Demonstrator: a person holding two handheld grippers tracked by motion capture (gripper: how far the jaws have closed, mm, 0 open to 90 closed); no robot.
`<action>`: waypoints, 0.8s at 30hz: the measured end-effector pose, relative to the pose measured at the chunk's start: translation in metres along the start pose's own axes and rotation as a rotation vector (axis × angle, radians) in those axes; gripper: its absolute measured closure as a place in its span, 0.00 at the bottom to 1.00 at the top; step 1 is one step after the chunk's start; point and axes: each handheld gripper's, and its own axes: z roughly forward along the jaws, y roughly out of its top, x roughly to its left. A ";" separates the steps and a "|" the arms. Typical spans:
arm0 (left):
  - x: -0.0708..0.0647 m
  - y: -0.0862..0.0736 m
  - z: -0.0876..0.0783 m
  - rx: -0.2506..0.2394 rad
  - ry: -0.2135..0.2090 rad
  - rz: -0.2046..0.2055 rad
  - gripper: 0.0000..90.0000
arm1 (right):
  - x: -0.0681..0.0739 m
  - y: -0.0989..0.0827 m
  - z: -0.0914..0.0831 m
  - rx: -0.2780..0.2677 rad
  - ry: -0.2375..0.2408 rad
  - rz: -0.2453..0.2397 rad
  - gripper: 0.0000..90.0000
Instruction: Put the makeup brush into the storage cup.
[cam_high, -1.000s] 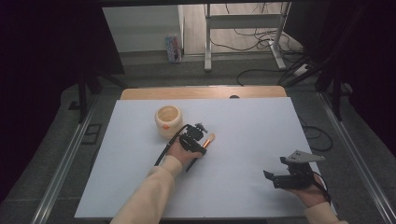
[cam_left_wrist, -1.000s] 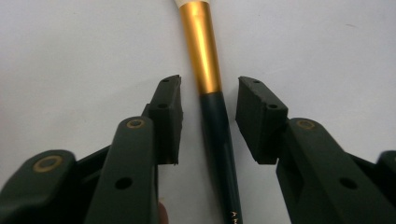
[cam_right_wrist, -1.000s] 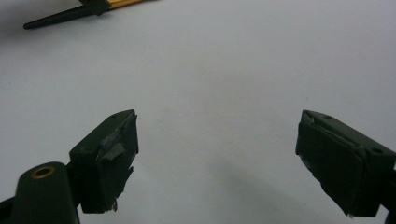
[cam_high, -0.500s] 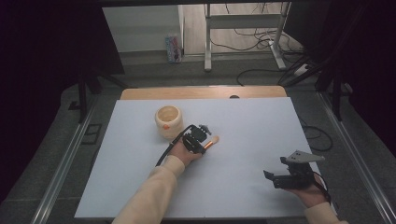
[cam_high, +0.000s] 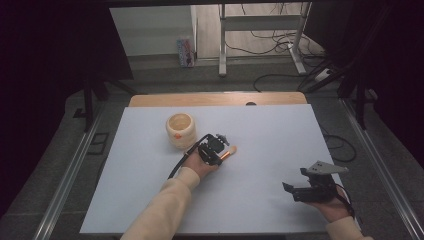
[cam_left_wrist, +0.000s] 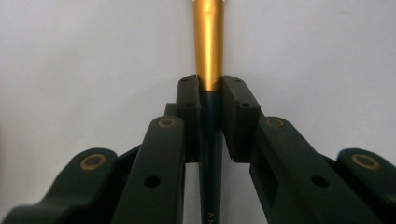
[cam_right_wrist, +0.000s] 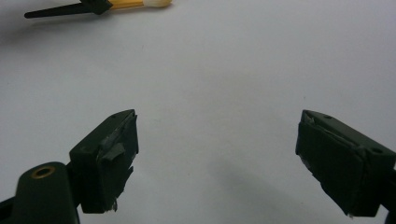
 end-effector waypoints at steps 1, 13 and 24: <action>-0.001 0.001 -0.002 -0.007 -0.002 0.001 0.87 | 0.000 0.000 0.000 0.000 -0.001 -0.001 0.15; 0.003 -0.002 -0.026 -0.097 0.000 -0.033 0.87 | 0.000 0.000 0.000 -0.001 -0.001 -0.003 0.15; 0.007 -0.005 -0.043 -0.148 0.004 -0.044 0.87 | 0.000 0.000 0.000 -0.003 -0.003 0.000 0.15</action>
